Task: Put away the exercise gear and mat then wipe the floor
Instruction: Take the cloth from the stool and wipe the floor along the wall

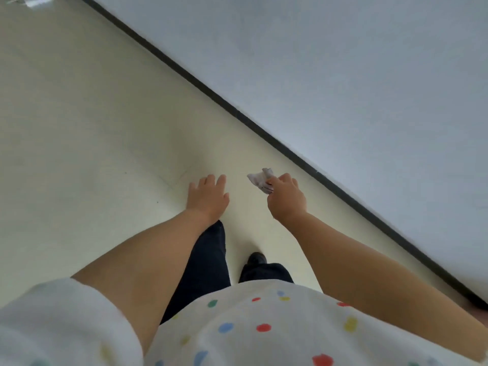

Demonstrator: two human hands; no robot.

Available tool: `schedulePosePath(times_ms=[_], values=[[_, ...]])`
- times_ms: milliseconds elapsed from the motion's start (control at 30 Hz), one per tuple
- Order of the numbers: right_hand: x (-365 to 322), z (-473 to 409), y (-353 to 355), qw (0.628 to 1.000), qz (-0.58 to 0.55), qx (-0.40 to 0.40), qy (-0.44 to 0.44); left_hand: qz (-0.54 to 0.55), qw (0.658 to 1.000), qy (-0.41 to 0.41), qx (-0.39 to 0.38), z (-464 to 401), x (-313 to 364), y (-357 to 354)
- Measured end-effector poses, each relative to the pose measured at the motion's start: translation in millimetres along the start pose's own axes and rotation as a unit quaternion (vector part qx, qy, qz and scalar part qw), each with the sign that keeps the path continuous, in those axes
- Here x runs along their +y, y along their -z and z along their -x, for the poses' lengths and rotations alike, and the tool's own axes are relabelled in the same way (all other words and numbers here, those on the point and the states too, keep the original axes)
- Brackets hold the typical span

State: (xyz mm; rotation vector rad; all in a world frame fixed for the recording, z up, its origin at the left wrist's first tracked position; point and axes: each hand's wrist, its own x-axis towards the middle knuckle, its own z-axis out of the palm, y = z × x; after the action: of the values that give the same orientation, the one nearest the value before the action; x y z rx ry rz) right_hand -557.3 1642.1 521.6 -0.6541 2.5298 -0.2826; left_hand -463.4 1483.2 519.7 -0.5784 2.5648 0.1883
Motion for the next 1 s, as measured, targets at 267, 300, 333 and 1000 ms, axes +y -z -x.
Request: schedulePosePath(times_ms=[267,300,333,1000], values=[[-32,49,-17,0.975,0.135,-0.065,0.165,0.121,0.983,0.135,0.025,107,-3,-44],[-43,52,-21,0.969,0.143,-0.071,0.188,0.133,0.977,0.165,0.027,116,-14,-47],[-56,55,-25,0.963,0.149,-0.079,0.211,0.142,0.970,0.194,0.030,126,-25,-49],[-316,171,-158,0.905,0.188,-0.107,0.367,0.165,0.907,0.379,0.076,331,-259,-131]])
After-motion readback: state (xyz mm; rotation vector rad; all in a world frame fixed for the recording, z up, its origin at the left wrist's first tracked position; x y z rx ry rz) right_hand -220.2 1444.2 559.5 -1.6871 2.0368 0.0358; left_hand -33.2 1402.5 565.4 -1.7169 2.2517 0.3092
